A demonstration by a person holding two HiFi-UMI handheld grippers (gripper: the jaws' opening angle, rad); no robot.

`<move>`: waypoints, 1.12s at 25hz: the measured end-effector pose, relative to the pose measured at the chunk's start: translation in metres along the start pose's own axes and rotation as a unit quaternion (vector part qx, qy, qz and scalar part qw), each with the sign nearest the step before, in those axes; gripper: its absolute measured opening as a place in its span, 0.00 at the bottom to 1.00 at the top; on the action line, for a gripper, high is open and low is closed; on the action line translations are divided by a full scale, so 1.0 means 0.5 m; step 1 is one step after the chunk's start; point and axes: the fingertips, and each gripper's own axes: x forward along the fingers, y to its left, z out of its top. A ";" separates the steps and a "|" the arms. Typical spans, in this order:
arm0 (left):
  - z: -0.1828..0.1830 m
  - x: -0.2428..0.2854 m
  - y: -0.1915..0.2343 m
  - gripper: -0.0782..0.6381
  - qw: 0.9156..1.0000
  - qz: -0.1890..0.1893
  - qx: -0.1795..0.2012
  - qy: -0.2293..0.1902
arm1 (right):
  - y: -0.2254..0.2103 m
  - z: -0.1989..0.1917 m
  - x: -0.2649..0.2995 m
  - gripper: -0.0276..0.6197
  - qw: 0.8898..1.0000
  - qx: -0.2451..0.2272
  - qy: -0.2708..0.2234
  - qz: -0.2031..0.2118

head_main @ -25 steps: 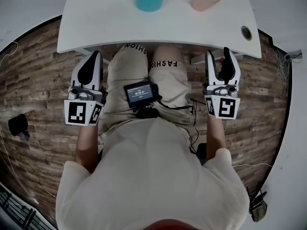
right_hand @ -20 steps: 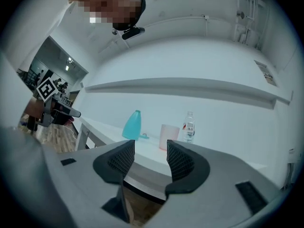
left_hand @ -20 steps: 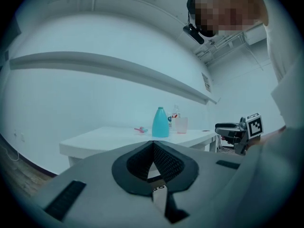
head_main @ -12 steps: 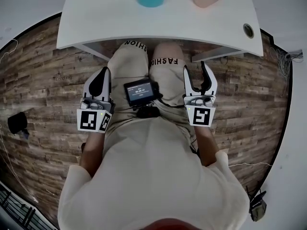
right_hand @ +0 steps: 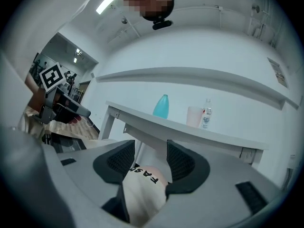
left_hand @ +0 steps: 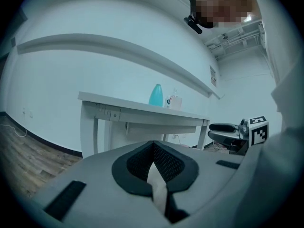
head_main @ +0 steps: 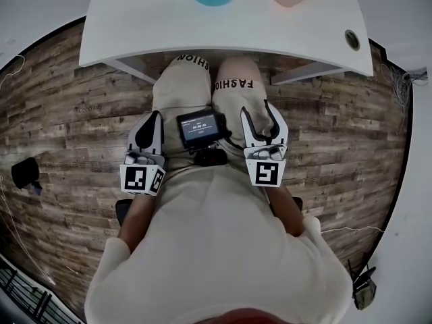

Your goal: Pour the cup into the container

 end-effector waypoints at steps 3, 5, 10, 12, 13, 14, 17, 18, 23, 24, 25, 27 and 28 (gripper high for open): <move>-0.029 -0.005 -0.014 0.12 1.000 -0.004 -0.002 0.008 | 0.001 -0.005 -0.017 0.38 1.000 -0.020 0.007 -0.006; -0.045 -0.008 -0.023 0.12 1.000 -0.004 -0.004 0.015 | -0.001 -0.007 -0.024 0.38 1.000 -0.025 0.013 -0.010; -0.071 -0.012 -0.013 0.12 1.000 0.003 -0.005 0.020 | 0.026 0.000 -0.038 0.38 1.000 -0.016 0.017 -0.009; -0.081 -0.014 -0.010 0.12 1.000 0.007 -0.007 0.020 | 0.039 -0.001 -0.048 0.38 1.000 -0.024 0.013 -0.005; -0.086 -0.015 -0.010 0.12 1.000 0.008 -0.008 0.019 | 0.041 0.000 -0.051 0.38 0.999 -0.029 0.011 -0.005; -0.090 -0.015 -0.011 0.12 1.000 0.009 -0.009 0.019 | 0.042 0.000 -0.052 0.37 0.999 -0.032 0.010 -0.005; -0.101 -0.018 -0.021 0.12 1.000 0.009 -0.011 0.022 | 0.041 -0.001 -0.058 0.37 1.000 -0.010 0.015 -0.003; -0.105 -0.017 -0.023 0.12 1.000 0.008 -0.010 0.023 | 0.044 0.000 -0.059 0.37 1.000 0.000 0.015 -0.001; -0.117 -0.010 -0.026 0.12 1.000 0.003 -0.007 0.023 | 0.052 -0.001 -0.067 0.36 1.000 0.024 0.005 0.004; -0.118 -0.009 -0.027 0.12 1.000 0.003 -0.006 0.023 | 0.049 -0.003 -0.068 0.36 1.000 0.028 0.003 0.004; -0.119 -0.007 -0.027 0.12 1.000 0.004 -0.004 0.023 | 0.046 -0.005 -0.067 0.35 0.999 0.035 0.001 0.004; -0.121 -0.004 -0.024 0.12 1.000 0.005 0.000 0.025 | 0.042 -0.008 -0.063 0.33 0.998 0.055 -0.005 0.005; -0.122 -0.002 -0.023 0.12 1.000 0.005 0.001 0.027 | 0.042 -0.009 -0.061 0.32 0.998 0.061 -0.007 0.007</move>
